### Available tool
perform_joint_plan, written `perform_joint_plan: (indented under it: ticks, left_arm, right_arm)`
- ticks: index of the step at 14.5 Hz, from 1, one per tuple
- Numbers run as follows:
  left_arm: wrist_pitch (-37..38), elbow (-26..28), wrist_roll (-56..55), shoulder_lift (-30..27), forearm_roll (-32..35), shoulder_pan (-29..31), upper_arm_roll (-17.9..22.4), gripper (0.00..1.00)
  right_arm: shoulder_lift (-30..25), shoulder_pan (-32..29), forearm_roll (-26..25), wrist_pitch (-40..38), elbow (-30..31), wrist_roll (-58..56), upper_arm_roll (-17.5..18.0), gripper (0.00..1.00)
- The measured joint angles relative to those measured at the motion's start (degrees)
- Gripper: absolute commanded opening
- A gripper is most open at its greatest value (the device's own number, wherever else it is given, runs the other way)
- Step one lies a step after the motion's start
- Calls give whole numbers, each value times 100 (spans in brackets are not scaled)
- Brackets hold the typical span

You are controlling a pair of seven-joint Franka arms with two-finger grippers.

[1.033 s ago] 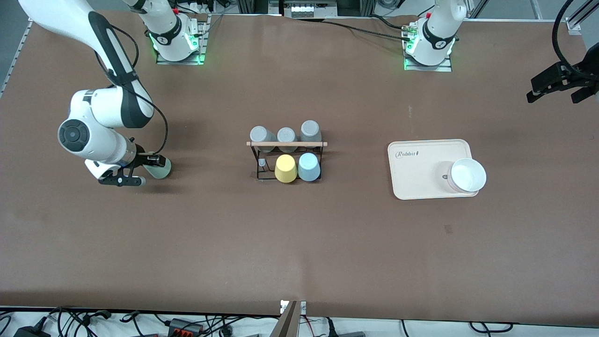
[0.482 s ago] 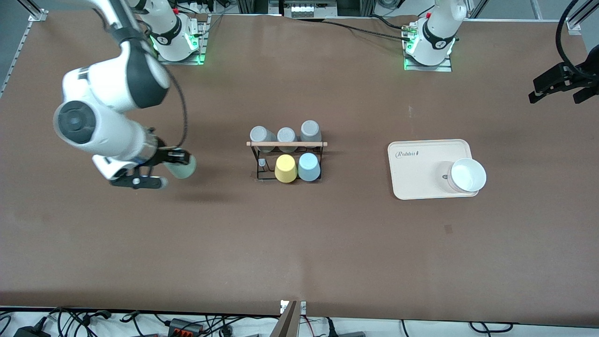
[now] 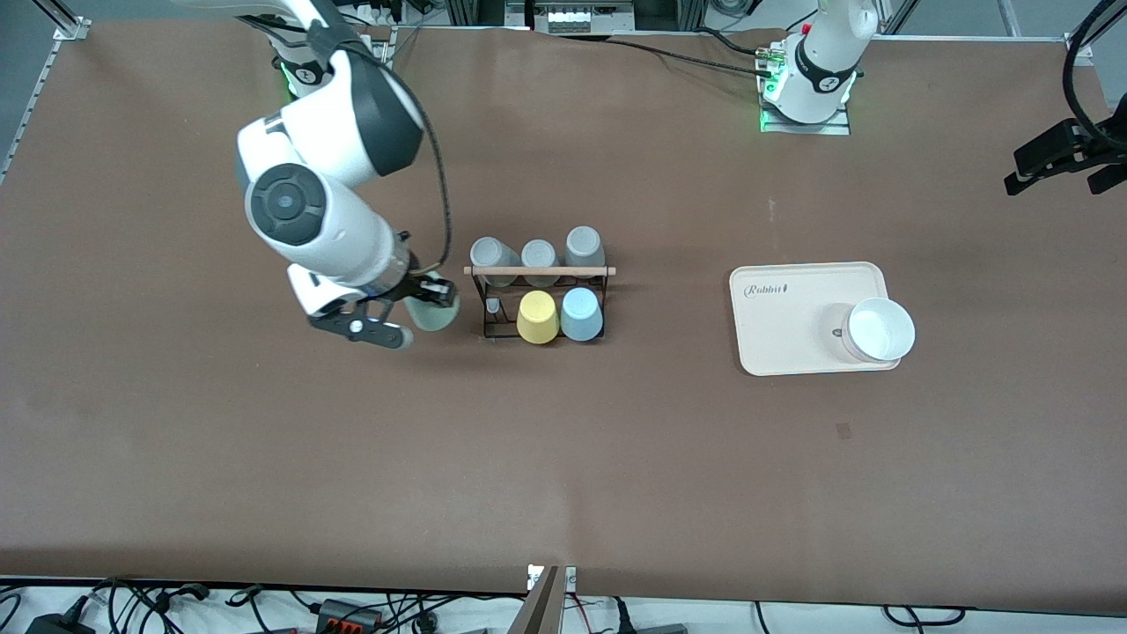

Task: Hang scattered cups on rack with three cups
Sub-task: 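Carry the teal cup with the right gripper to the rack, then lower the teal cup into the rack beside the yellow cup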

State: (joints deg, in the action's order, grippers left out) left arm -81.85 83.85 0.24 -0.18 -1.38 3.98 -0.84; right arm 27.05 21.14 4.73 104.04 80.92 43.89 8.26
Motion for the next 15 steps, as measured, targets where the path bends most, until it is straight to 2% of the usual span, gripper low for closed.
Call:
perform_joint_plan:
  ticks: [4,15]
  left_arm:
    - [0,0,3,1,0,15,0,100]
    - [0,0,5,6,0,14,-1,100]
  right_arm:
    - [343,159,118,2,-302,63,-2,28]
    - [800,479,117,237,-381,249,-4,27]
